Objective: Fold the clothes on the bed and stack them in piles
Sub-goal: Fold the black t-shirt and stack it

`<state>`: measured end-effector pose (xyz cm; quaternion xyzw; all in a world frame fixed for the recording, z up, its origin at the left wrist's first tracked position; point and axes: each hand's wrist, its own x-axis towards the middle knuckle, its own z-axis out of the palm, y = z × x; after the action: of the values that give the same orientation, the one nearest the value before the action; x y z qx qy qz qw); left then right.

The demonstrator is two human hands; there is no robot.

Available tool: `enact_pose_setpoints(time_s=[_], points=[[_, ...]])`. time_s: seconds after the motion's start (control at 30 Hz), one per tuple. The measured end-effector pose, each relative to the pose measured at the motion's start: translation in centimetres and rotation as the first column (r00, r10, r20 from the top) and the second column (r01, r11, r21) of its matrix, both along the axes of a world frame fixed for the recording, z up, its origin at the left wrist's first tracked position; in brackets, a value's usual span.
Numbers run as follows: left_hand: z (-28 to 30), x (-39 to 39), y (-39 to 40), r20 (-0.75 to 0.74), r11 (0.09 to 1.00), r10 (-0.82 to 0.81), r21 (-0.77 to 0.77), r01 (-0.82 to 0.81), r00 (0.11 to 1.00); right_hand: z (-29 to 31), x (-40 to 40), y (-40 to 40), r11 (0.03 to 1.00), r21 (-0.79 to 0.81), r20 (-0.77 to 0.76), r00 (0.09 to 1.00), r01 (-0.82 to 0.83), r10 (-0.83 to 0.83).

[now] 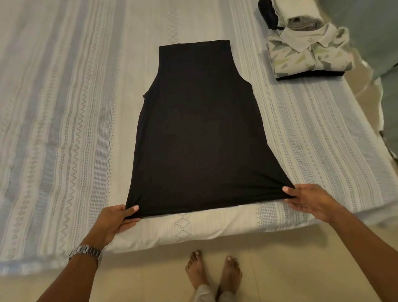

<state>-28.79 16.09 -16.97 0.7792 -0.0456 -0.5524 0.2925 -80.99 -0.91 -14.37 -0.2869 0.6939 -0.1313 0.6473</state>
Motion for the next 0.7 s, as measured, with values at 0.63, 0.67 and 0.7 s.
enact_pose_setpoints(time_s=[0.63,0.67,0.7], points=[[-0.6,-1.7,1.6,0.497,0.952,-0.306,0.150,0.267,0.812,-1.6,0.4,2.1,0.950,-0.142,-0.627,0.768,-0.279,0.132],[-0.4,-1.7,1.5,0.549,0.933,-0.361,0.201,0.300,0.754,-1.3,0.6,1.9,0.944,-0.117,-0.663,0.732,-0.309,0.157],[0.1,-1.5,1.2,0.588,0.923,-0.384,0.233,0.305,0.712,-0.9,0.9,1.5,0.939,-0.099,-0.691,0.702,-0.330,0.174]])
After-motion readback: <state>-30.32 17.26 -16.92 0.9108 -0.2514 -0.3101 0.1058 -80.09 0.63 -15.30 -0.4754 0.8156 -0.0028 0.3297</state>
